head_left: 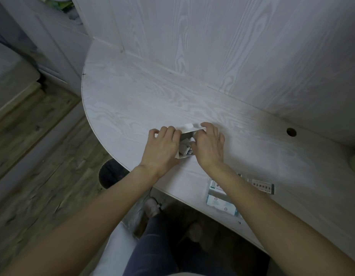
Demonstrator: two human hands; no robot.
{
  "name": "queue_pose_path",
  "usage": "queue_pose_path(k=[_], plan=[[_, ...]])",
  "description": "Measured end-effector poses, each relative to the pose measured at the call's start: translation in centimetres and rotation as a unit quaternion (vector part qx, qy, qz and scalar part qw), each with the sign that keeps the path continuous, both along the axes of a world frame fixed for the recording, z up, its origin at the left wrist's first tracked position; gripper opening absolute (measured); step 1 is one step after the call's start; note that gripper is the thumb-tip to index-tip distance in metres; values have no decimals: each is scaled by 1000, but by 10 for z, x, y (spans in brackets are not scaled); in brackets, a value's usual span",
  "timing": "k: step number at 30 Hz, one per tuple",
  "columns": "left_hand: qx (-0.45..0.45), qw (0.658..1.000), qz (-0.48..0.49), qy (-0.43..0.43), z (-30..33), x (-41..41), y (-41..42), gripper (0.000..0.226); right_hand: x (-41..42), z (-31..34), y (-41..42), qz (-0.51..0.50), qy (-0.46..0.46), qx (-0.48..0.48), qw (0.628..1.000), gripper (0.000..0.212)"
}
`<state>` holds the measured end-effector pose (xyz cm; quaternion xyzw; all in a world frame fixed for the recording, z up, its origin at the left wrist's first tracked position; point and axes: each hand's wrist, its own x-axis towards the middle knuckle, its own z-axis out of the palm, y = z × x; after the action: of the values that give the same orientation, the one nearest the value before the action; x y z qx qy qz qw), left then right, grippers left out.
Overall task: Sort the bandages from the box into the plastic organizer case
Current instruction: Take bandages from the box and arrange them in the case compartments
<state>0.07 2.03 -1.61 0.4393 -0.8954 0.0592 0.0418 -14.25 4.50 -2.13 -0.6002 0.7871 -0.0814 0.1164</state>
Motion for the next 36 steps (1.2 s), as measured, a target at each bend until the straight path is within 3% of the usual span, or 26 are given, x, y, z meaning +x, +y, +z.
queue_pose_path(k=[10,16,21,23,25,27,29,33,36], plan=[[25,999,24,25,-6,7,-5,71,1,-5,-3,31,-53,15,998,21],[173,981,82,-29,3,5,-20,76,-14,17,0,-5,-109,-101,989,19],[204,975,80,-42,13,2,-28,95,-39,34,5,-62,-193,-119,972,13],[175,983,39,43,19,-5,-24,91,-50,38,7,-88,-278,-109,950,11],[245,942,2,228,32,-19,-21,76,-59,45,12,-103,-389,-90,911,11],[387,863,0,324,45,-33,-21,59,-62,54,19,-104,-491,-63,863,13],[485,813,0,321,56,-47,-22,37,-65,59,27,-94,-529,-66,841,14],[648,700,-20,300,61,-62,-28,38,-77,61,41,-100,-530,-86,837,10],[691,668,-39,273,62,-70,-24,33,-81,61,58,-116,-548,-106,822,16]])
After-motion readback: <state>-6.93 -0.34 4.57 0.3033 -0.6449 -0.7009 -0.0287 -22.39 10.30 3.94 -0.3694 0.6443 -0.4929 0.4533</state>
